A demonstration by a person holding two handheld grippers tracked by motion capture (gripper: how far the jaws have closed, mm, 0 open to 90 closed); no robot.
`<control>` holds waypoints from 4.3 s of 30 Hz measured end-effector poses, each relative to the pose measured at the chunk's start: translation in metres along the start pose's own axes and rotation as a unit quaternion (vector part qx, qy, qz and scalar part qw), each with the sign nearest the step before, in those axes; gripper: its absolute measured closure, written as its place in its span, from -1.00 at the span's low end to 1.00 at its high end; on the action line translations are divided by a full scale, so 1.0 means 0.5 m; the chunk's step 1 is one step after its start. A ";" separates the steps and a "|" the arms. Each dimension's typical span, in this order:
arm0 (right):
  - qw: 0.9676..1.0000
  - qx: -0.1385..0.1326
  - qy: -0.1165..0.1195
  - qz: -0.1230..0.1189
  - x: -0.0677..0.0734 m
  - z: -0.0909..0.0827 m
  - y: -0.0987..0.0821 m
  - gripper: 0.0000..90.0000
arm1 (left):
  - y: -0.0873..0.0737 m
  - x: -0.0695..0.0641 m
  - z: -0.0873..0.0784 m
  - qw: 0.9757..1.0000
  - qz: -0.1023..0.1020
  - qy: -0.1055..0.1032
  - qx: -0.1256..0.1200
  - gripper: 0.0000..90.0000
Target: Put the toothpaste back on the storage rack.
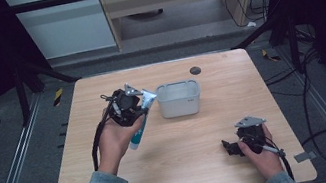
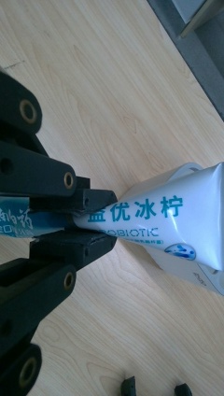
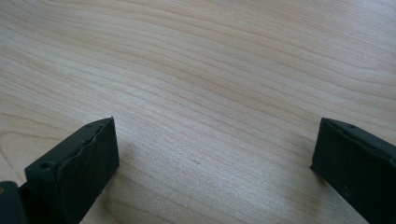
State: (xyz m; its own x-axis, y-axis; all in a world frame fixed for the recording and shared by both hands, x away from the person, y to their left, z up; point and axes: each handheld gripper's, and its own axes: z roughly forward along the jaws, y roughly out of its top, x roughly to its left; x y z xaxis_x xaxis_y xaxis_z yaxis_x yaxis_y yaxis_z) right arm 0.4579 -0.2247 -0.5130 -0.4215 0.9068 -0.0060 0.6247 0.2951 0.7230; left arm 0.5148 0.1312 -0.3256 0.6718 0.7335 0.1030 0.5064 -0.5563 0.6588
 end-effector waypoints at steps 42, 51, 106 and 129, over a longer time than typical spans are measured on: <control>1.000 0.001 0.009 -0.008 -0.004 -0.001 -0.001 -0.99 | 0.177 -0.070 0.015 0.998 0.028 -0.009 -0.063 0.78; 1.000 0.001 0.010 -0.007 -0.003 -0.001 -0.001 -0.99 | 0.192 -0.068 0.003 0.996 0.016 0.001 -0.082 0.78; 1.000 0.001 0.013 -0.011 -0.006 0.000 0.000 -0.99 | 0.256 -0.032 0.127 0.985 -0.036 0.028 -0.168 0.78; 1.000 0.001 0.013 -0.011 -0.006 0.000 0.000 -0.99 | 0.208 -0.039 0.188 0.988 -0.032 0.016 -0.149 0.77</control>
State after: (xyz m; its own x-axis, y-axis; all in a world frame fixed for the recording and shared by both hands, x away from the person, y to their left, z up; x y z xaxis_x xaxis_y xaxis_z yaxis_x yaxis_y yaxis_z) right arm 0.4589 -0.2274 -0.5130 -0.4524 0.8918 -0.0040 0.6160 0.3157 0.7217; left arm 0.6052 0.0224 -0.3291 0.6242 0.7777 0.0739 0.3624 -0.3721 0.8545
